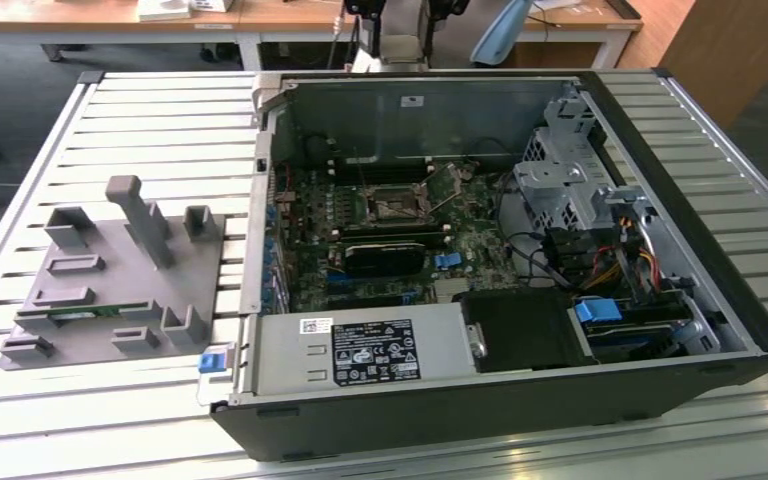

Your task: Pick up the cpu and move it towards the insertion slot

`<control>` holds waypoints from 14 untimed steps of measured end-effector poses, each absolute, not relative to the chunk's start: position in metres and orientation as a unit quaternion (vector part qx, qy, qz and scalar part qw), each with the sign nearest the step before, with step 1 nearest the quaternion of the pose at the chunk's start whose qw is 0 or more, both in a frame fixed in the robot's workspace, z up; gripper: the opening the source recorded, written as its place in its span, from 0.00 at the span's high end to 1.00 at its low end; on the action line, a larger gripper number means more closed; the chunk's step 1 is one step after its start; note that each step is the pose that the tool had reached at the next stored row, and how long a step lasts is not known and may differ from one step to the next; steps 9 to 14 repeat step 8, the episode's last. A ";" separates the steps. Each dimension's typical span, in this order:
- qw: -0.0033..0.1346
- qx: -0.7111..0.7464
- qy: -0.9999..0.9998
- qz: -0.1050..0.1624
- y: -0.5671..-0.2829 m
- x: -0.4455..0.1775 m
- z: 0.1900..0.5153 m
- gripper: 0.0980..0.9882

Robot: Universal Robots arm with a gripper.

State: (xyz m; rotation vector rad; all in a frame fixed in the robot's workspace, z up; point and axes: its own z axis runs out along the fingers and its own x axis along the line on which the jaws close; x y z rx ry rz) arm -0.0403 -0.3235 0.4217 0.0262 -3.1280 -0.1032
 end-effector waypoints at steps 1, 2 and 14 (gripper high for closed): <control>0.006 0.008 -0.999 -0.033 -0.323 -0.039 0.422 0.50; 0.006 0.008 -0.999 -0.033 -0.323 -0.038 0.422 0.50; 0.006 0.008 -0.999 -0.033 -0.323 -0.038 0.421 0.50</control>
